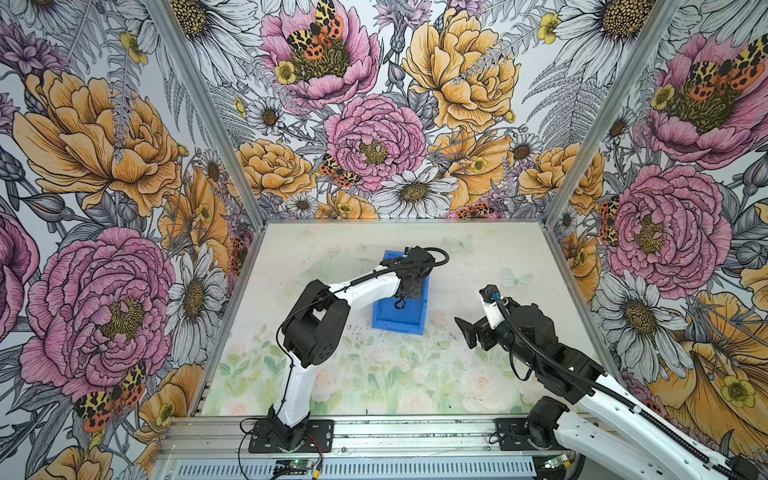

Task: Put the screwdriver in the bin
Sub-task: 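Lower the screwdriver into the bin and open the left gripper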

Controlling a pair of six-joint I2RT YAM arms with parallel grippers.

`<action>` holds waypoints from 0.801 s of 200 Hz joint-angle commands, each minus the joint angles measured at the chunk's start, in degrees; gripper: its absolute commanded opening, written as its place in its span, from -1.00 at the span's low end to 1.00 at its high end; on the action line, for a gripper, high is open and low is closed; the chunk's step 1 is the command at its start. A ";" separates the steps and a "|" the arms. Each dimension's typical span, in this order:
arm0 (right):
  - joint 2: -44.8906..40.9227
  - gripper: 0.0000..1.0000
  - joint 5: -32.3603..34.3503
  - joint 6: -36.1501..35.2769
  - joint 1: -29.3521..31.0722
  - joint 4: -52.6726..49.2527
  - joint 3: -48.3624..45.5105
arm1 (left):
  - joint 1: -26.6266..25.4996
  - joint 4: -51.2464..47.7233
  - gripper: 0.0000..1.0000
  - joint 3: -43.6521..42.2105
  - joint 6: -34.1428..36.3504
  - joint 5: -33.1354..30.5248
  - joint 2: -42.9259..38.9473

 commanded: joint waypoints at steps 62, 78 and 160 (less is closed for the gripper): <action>-0.35 0.99 1.25 1.09 -0.57 -0.16 0.35 | -0.34 1.21 -0.76 0.80 -1.64 2.03 3.94; -0.56 0.99 1.32 1.17 -0.57 -0.16 0.24 | -0.42 1.21 -0.75 0.73 -2.05 2.32 4.68; 0.61 0.99 1.05 0.51 -0.66 -0.04 1.04 | -0.06 1.26 -0.66 -1.01 -3.68 2.94 5.87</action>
